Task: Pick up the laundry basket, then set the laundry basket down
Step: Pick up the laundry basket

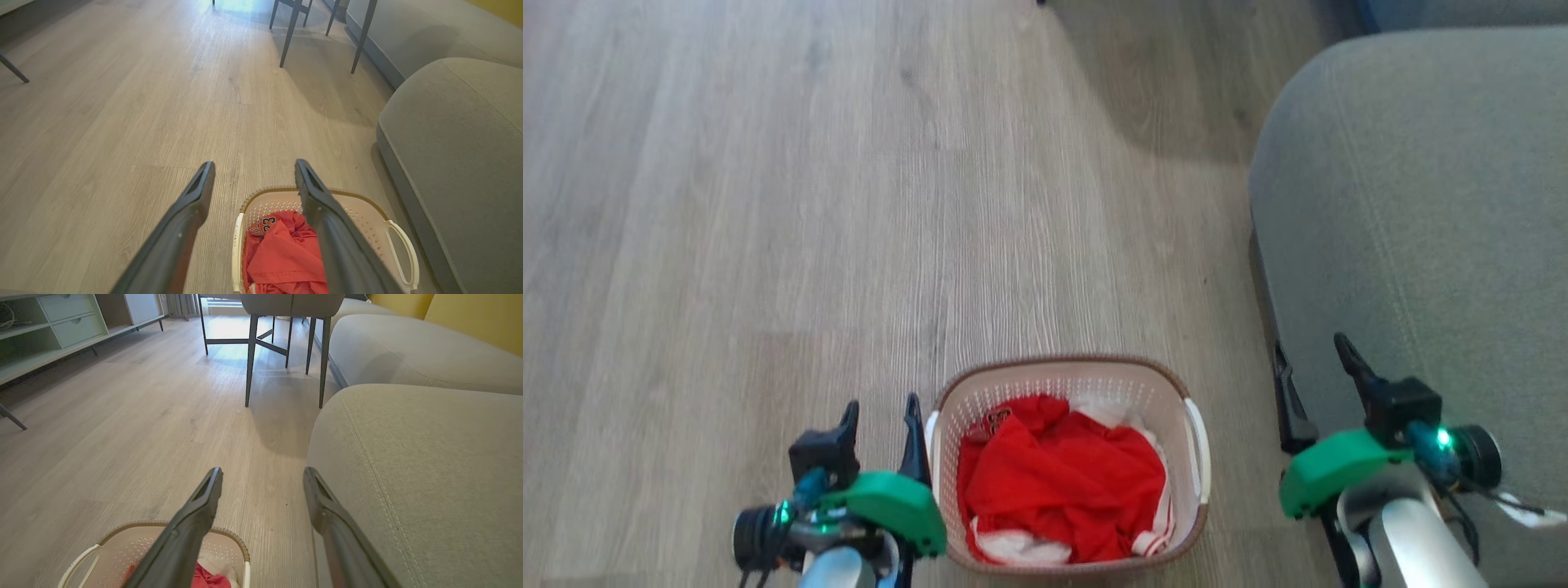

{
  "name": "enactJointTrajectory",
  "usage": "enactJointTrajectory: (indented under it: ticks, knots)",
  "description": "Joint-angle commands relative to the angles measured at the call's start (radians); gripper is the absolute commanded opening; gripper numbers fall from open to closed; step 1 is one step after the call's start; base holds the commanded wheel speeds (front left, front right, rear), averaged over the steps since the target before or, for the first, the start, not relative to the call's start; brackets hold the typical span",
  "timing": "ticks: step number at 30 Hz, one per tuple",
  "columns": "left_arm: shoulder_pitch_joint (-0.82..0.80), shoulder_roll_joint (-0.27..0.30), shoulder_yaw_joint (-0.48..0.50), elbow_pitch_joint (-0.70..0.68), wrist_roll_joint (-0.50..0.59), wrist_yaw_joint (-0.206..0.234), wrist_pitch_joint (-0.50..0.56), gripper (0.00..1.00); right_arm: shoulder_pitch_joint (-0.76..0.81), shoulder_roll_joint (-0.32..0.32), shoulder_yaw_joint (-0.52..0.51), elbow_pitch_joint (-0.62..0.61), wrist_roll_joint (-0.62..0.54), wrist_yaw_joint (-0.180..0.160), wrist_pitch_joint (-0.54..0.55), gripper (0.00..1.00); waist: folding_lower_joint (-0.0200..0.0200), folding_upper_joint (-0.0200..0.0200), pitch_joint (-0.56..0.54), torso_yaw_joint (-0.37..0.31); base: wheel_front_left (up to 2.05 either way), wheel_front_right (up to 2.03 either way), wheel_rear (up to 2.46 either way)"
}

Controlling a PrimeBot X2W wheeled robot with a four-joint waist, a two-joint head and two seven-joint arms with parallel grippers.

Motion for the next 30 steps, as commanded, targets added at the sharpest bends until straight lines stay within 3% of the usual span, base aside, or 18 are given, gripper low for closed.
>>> enactJointTrajectory:
  ticks: [1,18,30]
  knots:
    - [-0.069,0.0,0.027,-0.018,-0.004,0.0,-0.01,1.0,-0.056,0.0,0.022,-0.02,-0.003,0.006,0.0,1.0,0.0,0.0,0.044,0.0,0.0,0.0,0.0]
    - [-0.401,0.0,-0.119,0.367,-0.118,-0.046,-0.01,1.0,-0.312,-0.022,0.085,0.299,0.069,0.006,0.047,1.0,0.0,0.0,0.417,0.018,0.0,0.0,0.0]
    - [-0.585,0.0,-0.286,0.614,-0.273,-0.092,-0.005,1.0,-0.485,-0.022,0.151,0.557,0.099,0.006,0.099,1.0,0.0,0.0,0.571,0.023,0.0,0.0,0.0]
